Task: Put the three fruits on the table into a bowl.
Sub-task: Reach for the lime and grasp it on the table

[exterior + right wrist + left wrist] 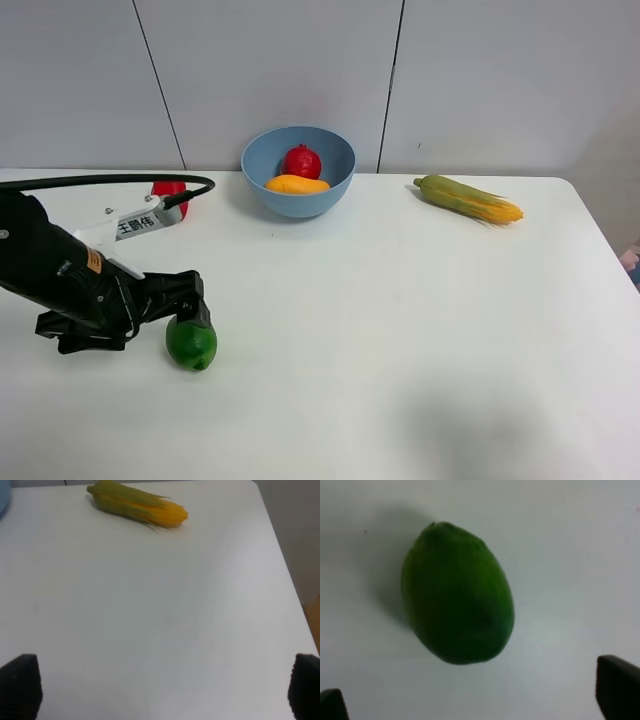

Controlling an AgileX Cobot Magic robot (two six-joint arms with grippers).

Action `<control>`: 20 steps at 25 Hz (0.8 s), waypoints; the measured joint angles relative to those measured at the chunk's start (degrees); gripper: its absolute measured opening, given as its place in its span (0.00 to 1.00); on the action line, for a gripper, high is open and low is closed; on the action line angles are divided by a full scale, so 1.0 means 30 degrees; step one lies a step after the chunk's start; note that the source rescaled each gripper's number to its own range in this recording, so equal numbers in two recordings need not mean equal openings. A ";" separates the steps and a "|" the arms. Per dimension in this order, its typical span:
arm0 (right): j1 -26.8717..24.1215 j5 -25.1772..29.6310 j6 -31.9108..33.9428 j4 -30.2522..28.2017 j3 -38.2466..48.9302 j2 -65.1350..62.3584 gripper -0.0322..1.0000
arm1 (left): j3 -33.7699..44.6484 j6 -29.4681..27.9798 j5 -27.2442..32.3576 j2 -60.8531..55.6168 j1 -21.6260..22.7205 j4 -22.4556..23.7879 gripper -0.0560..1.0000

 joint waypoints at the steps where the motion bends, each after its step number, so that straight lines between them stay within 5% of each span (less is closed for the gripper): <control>1: 0.0000 0.0000 0.0000 0.0000 0.0000 0.0000 1.00 | 0.0000 -0.0140 -0.0171 0.0000 0.0000 0.0068 1.00; 20: 0.0000 0.0000 0.0000 0.0000 0.0000 0.0000 1.00 | -0.0014 -0.1401 -0.3172 0.3757 0.0000 0.0995 1.00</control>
